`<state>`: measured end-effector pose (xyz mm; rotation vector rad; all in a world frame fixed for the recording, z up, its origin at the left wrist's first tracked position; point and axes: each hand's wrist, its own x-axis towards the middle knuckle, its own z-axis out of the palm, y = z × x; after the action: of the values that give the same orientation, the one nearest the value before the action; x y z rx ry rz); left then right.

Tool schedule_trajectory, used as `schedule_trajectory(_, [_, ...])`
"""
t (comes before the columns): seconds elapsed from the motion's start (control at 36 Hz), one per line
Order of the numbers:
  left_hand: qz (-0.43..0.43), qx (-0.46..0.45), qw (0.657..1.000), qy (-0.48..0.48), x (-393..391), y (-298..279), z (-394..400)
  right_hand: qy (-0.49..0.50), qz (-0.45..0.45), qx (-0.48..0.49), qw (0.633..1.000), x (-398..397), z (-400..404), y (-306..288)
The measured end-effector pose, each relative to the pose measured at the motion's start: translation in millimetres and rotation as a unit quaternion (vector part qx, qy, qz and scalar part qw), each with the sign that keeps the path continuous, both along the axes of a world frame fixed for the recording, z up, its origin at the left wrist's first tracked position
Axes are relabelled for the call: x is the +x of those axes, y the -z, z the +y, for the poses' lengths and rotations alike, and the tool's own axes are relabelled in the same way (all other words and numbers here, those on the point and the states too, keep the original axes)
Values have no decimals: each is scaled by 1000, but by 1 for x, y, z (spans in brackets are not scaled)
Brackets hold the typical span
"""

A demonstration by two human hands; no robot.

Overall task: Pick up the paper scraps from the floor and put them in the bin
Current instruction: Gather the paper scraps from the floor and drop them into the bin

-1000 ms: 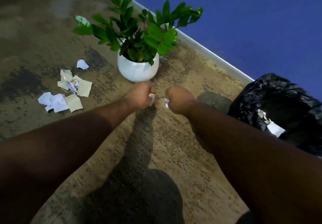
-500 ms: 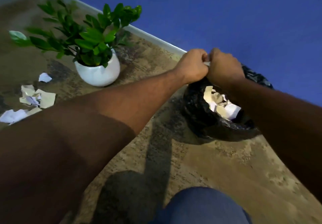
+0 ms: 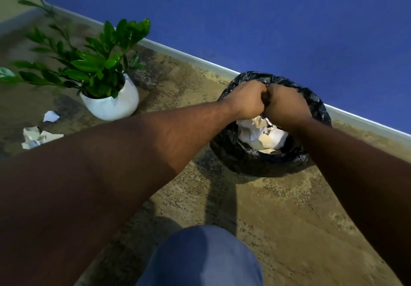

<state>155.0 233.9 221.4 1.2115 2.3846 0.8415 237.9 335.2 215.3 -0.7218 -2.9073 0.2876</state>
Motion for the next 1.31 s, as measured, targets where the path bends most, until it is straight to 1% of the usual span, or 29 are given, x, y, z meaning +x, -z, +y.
schedule_trajectory(0.08, [17,-15,1000,7,-3,-2,-5,-4,38,11,999,-1,-8,6])
schedule_trajectory(0.19, [58,-13,998,6,-12,-5,-21,-13,81,36,996,-9,-26,11])
schedule_trajectory(0.33, [102,-27,994,23,-39,-13,-65,-70,115,102,986,-36,-60,5])
schedule_trajectory(0.47, [141,-52,989,10,-77,-11,-132,-133,81,150,976,-76,-118,4])
schedule_trajectory(0.67, [198,-80,977,-12,-131,15,-241,-211,-6,160,964,-132,-215,24])
schedule_trajectory(0.75, [151,-98,983,-16,-153,38,-288,-239,-29,168,956,-155,-256,35])
schedule_trajectory(0.83, [116,-138,983,-34,-173,61,-333,-262,-69,129,954,-179,-297,52])
schedule_trajectory(0.92, [75,-167,981,-60,-190,88,-379,-272,-86,97,954,-201,-341,72])
schedule_trajectory(1.06, [17,-147,982,-119,-207,116,-439,-266,-101,53,957,-224,-395,103])
schedule_trajectory(1.14, [-14,-141,977,-158,-221,134,-480,-264,-168,8,950,-240,-430,120])
schedule_trajectory(1.17, [-12,-149,975,-166,-225,140,-492,-263,-189,-5,946,-244,-440,125])
schedule_trajectory(1.22, [-2,-174,965,-197,-234,153,-516,-280,-194,-12,940,-249,-460,133])
schedule_trajectory(1.31, [-16,-211,934,-287,-241,169,-553,-284,-199,-50,937,-257,-486,143])
